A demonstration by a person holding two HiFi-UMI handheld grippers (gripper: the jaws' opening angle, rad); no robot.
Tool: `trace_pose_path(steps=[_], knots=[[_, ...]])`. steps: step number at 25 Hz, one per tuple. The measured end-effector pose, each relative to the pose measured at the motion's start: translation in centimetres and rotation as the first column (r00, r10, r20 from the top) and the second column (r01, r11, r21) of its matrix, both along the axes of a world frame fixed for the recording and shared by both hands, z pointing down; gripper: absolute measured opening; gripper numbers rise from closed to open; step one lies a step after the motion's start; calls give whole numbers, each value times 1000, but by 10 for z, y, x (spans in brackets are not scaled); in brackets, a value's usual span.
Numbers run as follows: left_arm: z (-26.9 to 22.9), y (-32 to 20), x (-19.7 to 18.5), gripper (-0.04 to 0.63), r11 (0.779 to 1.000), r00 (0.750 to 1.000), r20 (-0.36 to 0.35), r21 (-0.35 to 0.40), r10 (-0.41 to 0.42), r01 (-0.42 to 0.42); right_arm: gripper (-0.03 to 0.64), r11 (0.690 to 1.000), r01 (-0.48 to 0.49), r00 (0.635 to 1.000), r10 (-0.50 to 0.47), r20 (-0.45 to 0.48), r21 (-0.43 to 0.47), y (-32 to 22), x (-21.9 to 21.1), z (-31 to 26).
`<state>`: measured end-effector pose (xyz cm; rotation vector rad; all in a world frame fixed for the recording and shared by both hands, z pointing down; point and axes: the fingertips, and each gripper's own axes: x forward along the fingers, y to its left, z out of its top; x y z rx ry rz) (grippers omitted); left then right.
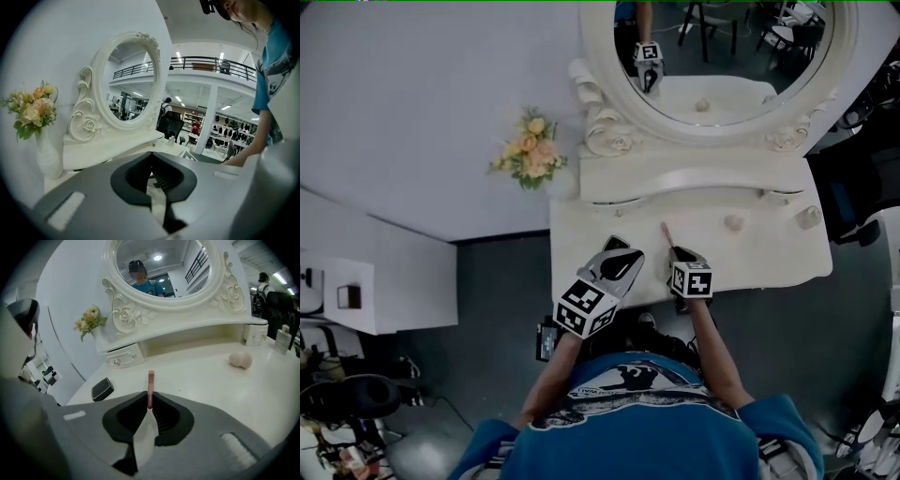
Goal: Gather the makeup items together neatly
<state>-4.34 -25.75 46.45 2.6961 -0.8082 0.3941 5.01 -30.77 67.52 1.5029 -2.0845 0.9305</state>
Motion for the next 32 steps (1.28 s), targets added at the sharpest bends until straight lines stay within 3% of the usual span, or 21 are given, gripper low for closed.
trace_pose_path(steps=[6,12,15,20,22,25,27,29,32], knots=[[-1,-4,-17,12,1000,1000,-5,-11,27,-27,37,995,-71,996,67,-66,-71,12,-6,18],[-3,-12,-32,12,999,999,-20,-8,44,-44,40,997,-55,988,48,-148,-45,11,-10,21],[-5,-15,-39,12,999,998,-25,-4,50,-50,48,998,-49,988,42,-147,-39,11,-12,20],[-6,-20,-55,12,999,998,-40,-3,42,-42,177,996,-78,991,72,-109,-53,15,-10,14],[-5,-22,-62,12,999,998,-42,-3,37,-37,178,997,-75,989,71,-127,-29,15,-10,7],[-4,-26,-72,12,999,999,-43,-5,31,-32,178,1000,-14,993,16,-119,16,11,-27,-8],[-4,-27,-77,12,1000,999,-44,-4,29,-30,194,997,75,992,-71,-109,34,8,-51,-15],[-6,-28,-82,12,1000,998,-50,-2,28,-28,246,981,193,977,-188,-104,32,8,-79,-16],[-7,-28,-91,12,1000,998,-53,0,25,-25,310,937,349,926,-346,-151,-2,8,-116,-8]])
